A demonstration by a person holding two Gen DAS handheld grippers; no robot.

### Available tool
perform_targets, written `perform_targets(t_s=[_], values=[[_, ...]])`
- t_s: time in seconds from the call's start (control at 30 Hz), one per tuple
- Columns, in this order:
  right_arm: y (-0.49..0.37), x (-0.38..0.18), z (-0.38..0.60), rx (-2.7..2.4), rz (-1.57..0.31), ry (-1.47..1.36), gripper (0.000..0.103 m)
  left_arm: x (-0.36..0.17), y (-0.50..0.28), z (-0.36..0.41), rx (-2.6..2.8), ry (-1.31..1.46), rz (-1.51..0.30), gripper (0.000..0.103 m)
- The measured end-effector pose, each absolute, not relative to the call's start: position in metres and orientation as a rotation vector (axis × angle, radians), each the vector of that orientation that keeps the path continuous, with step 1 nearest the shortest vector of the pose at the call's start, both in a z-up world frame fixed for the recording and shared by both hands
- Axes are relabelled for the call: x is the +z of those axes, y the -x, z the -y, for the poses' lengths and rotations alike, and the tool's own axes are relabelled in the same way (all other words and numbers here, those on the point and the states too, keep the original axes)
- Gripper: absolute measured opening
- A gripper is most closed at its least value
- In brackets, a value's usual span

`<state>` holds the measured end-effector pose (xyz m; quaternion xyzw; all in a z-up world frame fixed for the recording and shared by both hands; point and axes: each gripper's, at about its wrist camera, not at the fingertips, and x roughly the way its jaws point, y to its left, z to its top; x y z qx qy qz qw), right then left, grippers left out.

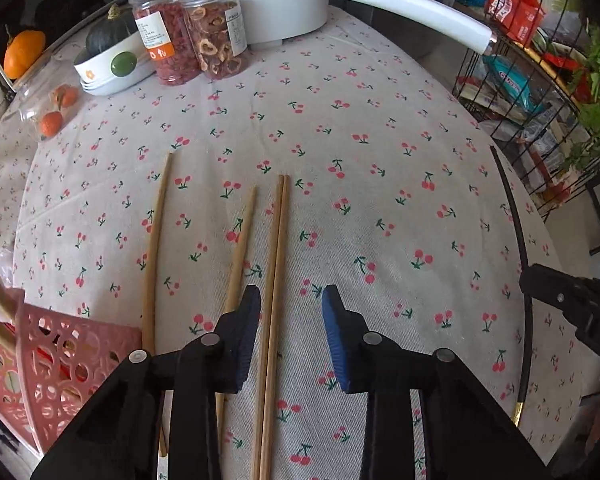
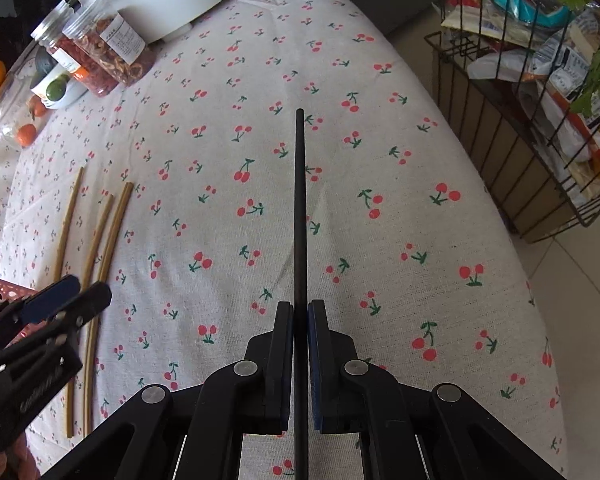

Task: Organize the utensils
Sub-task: 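Grasp the black chopstick with the right tool while the left tool grasps two wooden chopsticks, then lift both held chopsticks and carry them to the pink basket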

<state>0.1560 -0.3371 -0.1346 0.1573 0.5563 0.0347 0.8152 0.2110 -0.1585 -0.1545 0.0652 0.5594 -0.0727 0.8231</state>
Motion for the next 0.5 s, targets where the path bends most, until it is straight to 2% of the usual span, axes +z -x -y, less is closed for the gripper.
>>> perform_targets(t_s=[0.07, 0.33, 0.37, 0.4, 0.5], values=[[-0.156, -0.132, 0.336, 0.090, -1.182, -0.342, 0.005, -0.159, -0.221, 0.156, -0.139, -0.125, -1.205, 0.026], [-0.155, -0.128, 0.334, 0.120, -1.169, -0.360, 0.005, -0.170, -0.237, 0.155, -0.112, -0.098, -1.247, 0.023], [-0.155, -0.128, 0.334, 0.120, -1.168, -0.360, 0.005, -0.170, -0.237, 0.155, -0.112, -0.098, -1.247, 0.019], [-0.154, -0.127, 0.333, 0.119, -1.165, -0.361, 0.005, -0.169, -0.236, 0.155, -0.110, -0.103, -1.247, 0.010], [-0.153, -0.123, 0.334, 0.113, -1.152, -0.367, 0.005, -0.165, -0.226, 0.158, -0.125, -0.129, -1.233, 0.009]])
